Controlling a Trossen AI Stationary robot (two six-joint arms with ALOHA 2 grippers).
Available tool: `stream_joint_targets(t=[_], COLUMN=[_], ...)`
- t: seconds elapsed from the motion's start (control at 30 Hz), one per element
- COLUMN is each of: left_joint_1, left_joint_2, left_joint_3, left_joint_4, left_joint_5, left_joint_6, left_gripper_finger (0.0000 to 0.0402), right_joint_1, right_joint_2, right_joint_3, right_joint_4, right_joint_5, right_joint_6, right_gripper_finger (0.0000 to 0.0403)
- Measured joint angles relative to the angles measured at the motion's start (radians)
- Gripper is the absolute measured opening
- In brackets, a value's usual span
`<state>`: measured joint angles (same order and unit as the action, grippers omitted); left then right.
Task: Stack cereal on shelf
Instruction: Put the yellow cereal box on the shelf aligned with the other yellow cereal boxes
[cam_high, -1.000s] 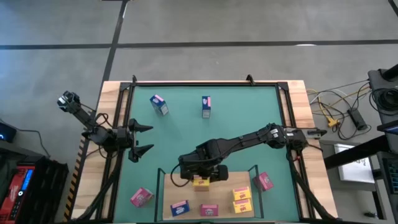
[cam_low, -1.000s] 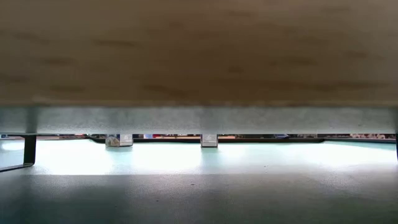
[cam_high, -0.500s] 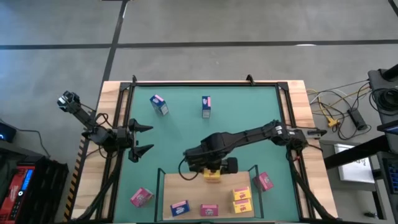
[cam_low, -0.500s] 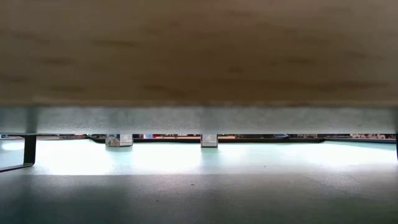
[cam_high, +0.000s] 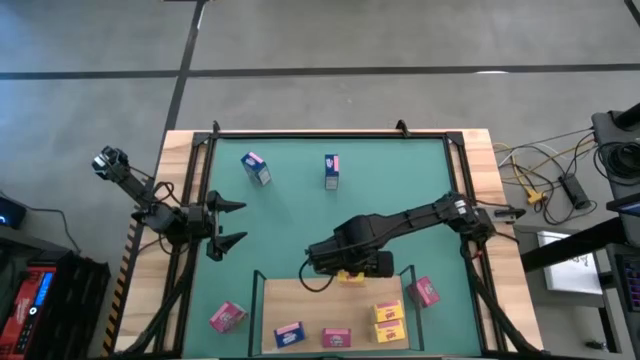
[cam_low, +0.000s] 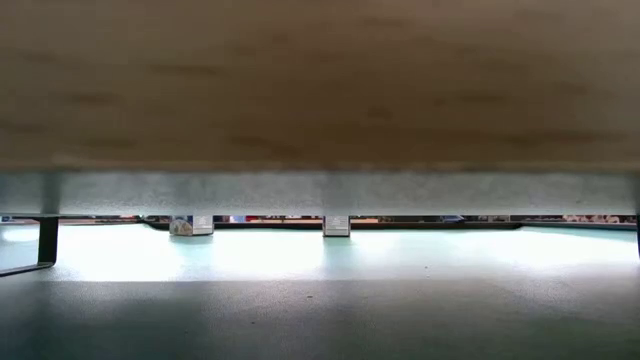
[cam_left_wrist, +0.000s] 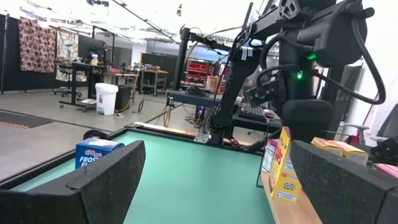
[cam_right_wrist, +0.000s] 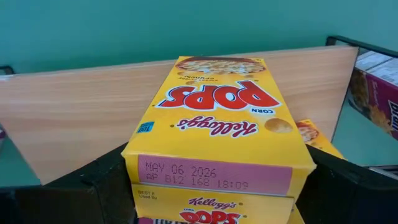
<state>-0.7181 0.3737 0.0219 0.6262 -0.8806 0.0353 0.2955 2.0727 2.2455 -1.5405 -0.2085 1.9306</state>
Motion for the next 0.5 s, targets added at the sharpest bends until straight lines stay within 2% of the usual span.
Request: stream_joint_targets(t=[0.37,0.5], left_joint_1=[0.000,0.000], left_joint_2=[0.001,0.000], left_joint_3=[0.000,0.000], left_joint_4=[0.000,0.000], left_joint_5=[0.000,0.000], left_joint_6=[0.000,0.000], left_gripper_finger=[0.0384,0.0384], right_joint_1=[0.013,0.031], right_joint_2=[-0.251,-0.313], right_joint_3=[-0.436,-0.556], right_joint_4=[0.300,0.348], right_joint_5=[-0.006,-0.030], right_joint_6=[0.051,0.055], right_gripper_finger=[0.0327,0.0327])
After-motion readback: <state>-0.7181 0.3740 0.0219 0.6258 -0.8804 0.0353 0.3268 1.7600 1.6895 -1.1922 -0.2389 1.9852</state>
